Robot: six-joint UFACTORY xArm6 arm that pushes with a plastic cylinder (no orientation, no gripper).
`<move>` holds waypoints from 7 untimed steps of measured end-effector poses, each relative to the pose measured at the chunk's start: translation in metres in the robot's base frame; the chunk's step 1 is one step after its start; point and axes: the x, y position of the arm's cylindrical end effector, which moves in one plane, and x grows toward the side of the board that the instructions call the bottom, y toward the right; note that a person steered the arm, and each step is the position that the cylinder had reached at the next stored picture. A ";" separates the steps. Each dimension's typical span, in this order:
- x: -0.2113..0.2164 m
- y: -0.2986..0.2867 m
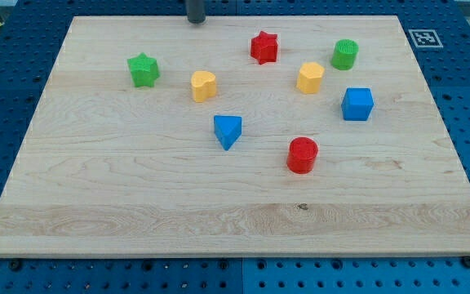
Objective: Move your arm to the left side of the green star
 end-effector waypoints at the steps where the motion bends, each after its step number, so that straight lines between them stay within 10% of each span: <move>1: 0.000 -0.027; 5: 0.004 -0.126; 7: 0.093 -0.126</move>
